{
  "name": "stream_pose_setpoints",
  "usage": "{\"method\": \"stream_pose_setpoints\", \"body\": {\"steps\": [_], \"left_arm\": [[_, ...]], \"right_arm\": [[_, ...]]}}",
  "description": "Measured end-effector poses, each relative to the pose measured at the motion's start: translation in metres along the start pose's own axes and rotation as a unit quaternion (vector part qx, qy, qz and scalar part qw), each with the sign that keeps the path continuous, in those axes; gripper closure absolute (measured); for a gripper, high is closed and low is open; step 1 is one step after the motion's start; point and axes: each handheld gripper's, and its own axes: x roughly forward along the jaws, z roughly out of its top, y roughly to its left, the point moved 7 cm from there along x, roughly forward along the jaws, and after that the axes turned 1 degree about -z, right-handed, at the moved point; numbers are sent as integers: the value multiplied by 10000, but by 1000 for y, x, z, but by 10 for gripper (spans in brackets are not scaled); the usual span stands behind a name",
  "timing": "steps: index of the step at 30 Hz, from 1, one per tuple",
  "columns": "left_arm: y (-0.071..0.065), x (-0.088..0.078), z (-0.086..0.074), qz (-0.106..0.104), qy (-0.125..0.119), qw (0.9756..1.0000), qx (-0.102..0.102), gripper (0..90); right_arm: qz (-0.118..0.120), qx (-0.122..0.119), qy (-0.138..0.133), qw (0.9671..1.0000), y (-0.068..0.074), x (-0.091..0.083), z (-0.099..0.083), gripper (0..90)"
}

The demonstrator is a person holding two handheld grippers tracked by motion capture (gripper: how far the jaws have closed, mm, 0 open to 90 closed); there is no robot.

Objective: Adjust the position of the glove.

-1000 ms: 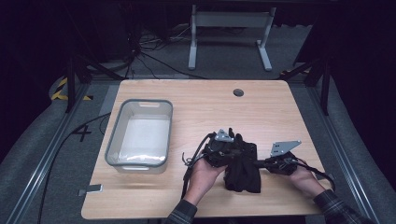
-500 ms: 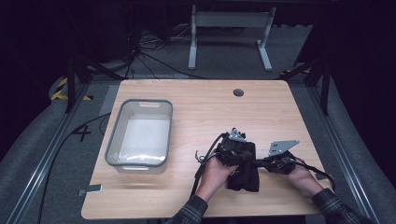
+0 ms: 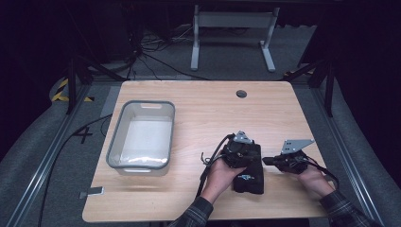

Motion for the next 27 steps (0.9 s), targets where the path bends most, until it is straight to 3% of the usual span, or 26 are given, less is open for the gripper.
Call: {"method": "stream_pose_setpoints", "body": {"steps": [3, 11, 16, 20, 27], "left_arm": [[3, -7, -2, 131, 80, 9999, 70, 892], [14, -17, -16, 624, 401, 9971, 155, 897], [20, -15, -33, 684, 627, 9957, 37, 897], [20, -5, -44, 675, 801, 9945, 6, 897], [22, 12, -54, 696, 1130, 9911, -2, 897]], "right_arm": [[-47, 49, -80, 9999, -3, -7, 3, 897], [60, -2, -219, 9997, 0, -10, 16, 897], [122, -128, -157, 9997, 3, 1, 23, 897], [154, -170, -69, 9997, 1, 12, 25, 898], [168, -248, 261, 9992, -2, 29, 13, 898]]}}
